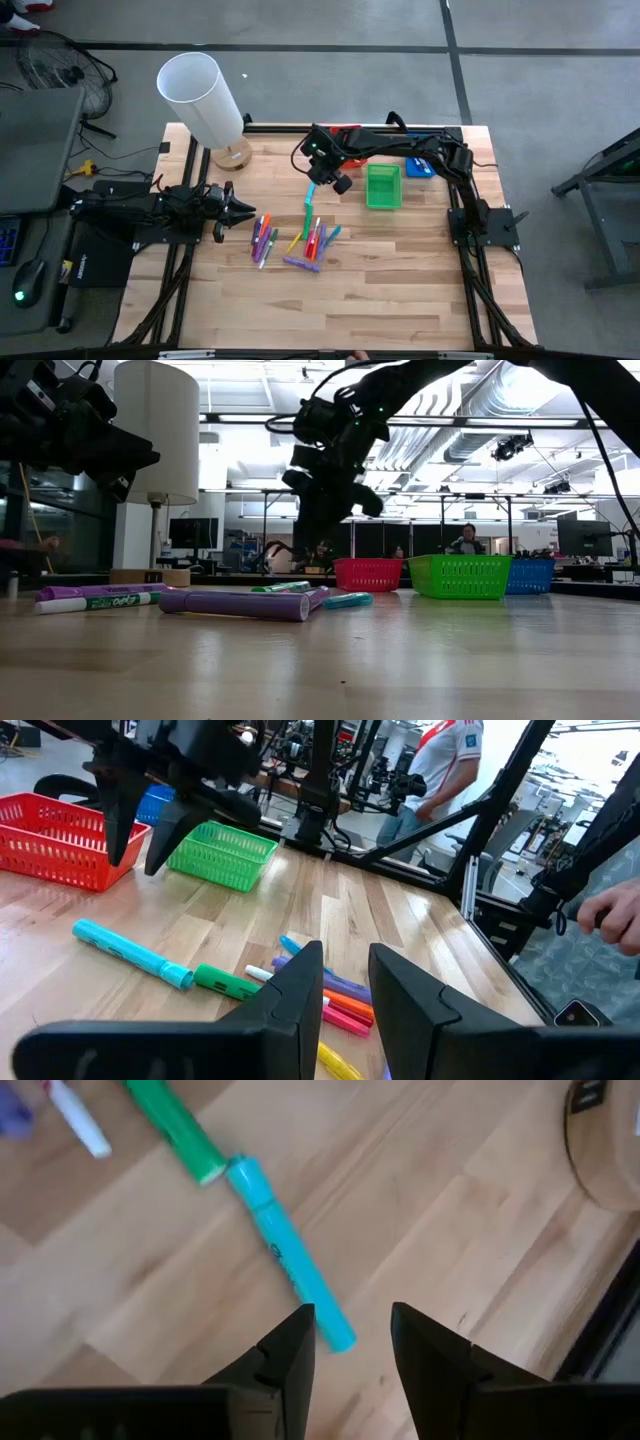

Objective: Pick & Place Markers
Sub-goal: Put the blue highlighter in the red bin

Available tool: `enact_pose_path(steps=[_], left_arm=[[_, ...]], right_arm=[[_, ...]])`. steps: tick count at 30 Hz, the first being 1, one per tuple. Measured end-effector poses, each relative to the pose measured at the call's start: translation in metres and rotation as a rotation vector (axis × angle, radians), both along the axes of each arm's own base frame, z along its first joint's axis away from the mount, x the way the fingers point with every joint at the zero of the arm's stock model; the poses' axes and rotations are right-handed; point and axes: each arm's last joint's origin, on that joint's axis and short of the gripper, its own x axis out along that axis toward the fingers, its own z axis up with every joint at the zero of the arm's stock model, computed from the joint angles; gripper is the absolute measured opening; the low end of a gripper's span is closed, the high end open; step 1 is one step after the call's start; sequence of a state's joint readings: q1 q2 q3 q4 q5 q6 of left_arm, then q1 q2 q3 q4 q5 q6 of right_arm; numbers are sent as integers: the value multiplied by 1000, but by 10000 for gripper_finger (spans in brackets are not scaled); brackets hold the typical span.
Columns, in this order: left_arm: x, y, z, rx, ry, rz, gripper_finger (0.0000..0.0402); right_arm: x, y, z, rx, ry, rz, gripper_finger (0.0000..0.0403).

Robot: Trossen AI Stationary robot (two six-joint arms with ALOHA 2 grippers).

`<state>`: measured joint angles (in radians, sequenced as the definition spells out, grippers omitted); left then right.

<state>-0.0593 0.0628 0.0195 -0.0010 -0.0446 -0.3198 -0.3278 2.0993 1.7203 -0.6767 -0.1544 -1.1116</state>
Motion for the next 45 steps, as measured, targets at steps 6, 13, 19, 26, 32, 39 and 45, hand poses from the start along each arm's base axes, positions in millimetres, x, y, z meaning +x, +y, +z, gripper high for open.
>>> enact_pose_path(steps=[6, 13, 19, 26, 32, 39, 45], left_arm=[[0, 0, 0, 0, 0, 0, 83], [0, 0, 0, 0, 0, -5, 83], [0, 0, 0, 0, 0, -10, 83], [0, 0, 0, 0, 1, -9, 83], [0, 0, 0, 0, 1, -9, 83], [0, 0, 0, 0, 1, -9, 83], [0, 0, 0, 0, 0, -9, 83]], right_arm=[[2, -1, -14, -104, 71, 70, 122], [4, 1, -29, -159, 128, 161, 122], [9, 3, -36, -237, 133, 234, 122], [20, 14, -46, -252, 104, 247, 122], [18, 11, -46, -254, 132, 122, 136], [20, 12, -46, -247, 117, 122, 202], [25, 12, -58, -263, 113, 161, 235]])
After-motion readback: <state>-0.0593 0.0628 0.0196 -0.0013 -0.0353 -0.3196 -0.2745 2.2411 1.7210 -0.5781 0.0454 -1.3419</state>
